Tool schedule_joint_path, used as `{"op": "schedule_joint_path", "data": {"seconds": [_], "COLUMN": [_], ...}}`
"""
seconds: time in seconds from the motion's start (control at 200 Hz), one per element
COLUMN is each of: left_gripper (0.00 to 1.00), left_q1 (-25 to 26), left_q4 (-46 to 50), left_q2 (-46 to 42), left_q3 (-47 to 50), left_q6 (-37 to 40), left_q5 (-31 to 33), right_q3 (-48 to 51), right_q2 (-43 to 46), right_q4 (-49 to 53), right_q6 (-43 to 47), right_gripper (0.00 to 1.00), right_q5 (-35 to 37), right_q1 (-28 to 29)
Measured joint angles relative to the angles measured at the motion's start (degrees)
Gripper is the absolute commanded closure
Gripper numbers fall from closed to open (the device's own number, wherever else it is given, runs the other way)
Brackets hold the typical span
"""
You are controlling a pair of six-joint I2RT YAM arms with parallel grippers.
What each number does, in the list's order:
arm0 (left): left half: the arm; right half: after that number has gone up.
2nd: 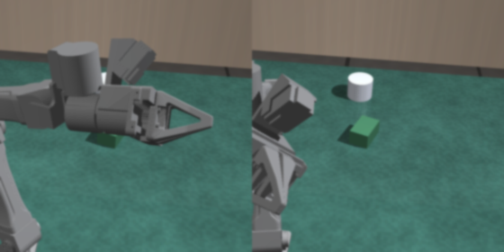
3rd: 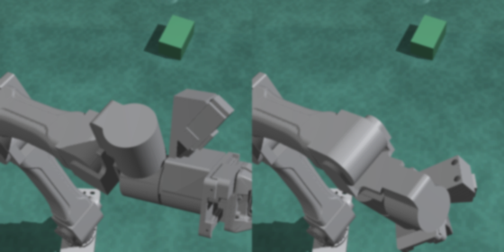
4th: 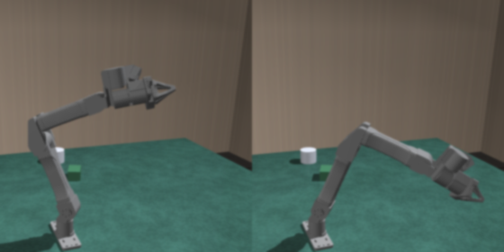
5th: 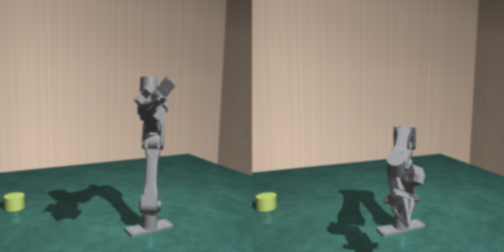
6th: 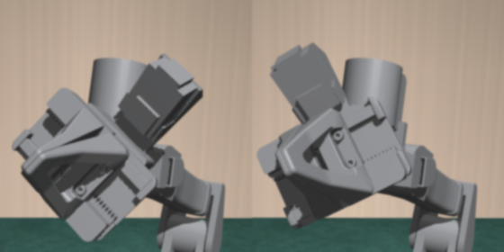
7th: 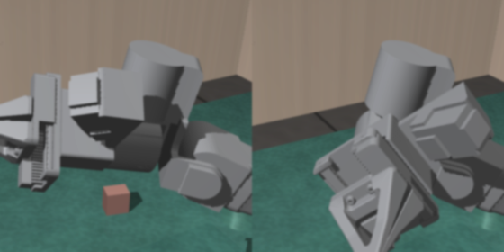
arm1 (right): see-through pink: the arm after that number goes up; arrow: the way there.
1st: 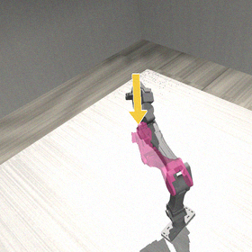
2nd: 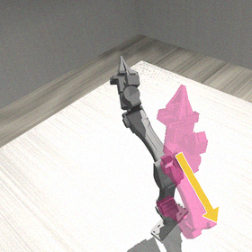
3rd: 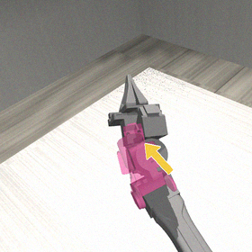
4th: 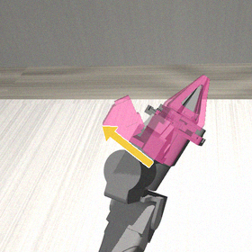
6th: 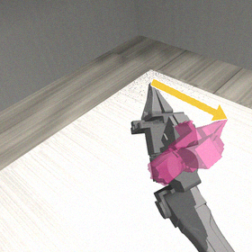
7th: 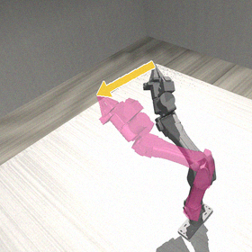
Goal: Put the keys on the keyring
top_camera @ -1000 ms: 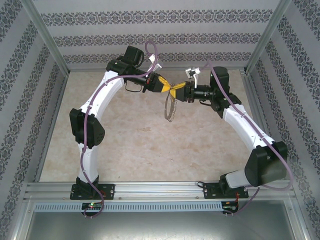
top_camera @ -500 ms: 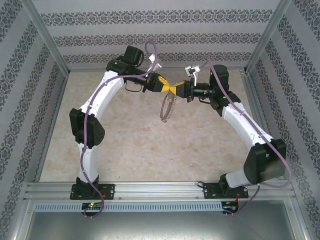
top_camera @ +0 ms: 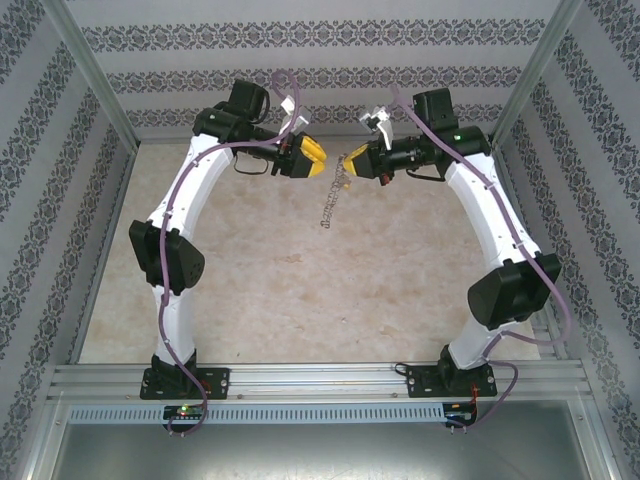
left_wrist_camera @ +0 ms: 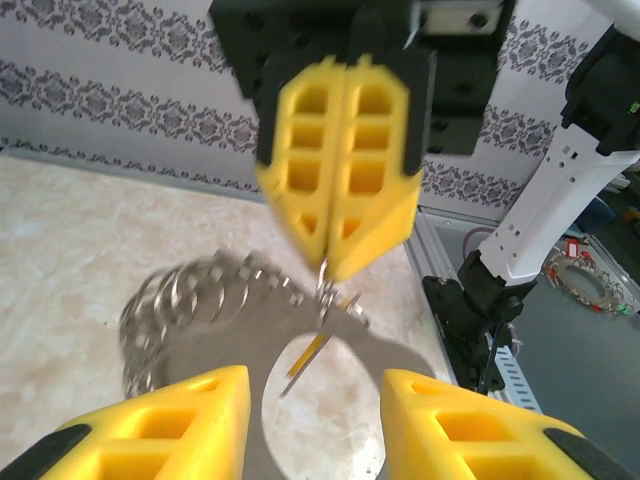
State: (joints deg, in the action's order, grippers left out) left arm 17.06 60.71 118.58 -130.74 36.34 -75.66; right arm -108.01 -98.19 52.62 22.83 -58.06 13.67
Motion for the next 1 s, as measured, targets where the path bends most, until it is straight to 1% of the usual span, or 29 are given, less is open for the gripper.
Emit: {"op": "schedule_joint_path", "data": {"seconds": [0.195,0.305,0.395,0.5,0.655,1.004], "left_gripper": [0.60,0.60,0.61,0.61,0.60,0.60], "left_q1": [0.0,0.0,0.0,0.0,0.0,0.6], "left_q4": [4.1,6.2,7.8,9.6,11.3,12.8], "left_q2": [0.0,0.0,0.0,0.0,0.0,0.1], "left_q3": [0.0,0.0,0.0,0.0,0.0,0.0], "left_q6": [2.9,4.6,6.0,7.7,9.4,11.1], "left_q5": [1.2,1.1,0.8,0.6,-0.6,-2.6], "right_q3": [-17.9,-25.7,-29.7,-32.0,-32.7,-32.9], "right_q2": [-7.2,-11.3,-13.9,-15.6,-15.8,-15.8], "right_q4": [18.6,25.6,29.9,32.9,35.1,35.9], "right_q6": [10.4,13.6,15.3,16.7,17.8,18.1], "right_gripper": [1.00,1.00,1.00,1.00,1.00,1.00], "right_q5": [8.5,12.4,14.6,16.6,18.0,19.3], "right_q1": [4.9,7.3,8.2,8.5,8.7,9.5]}}
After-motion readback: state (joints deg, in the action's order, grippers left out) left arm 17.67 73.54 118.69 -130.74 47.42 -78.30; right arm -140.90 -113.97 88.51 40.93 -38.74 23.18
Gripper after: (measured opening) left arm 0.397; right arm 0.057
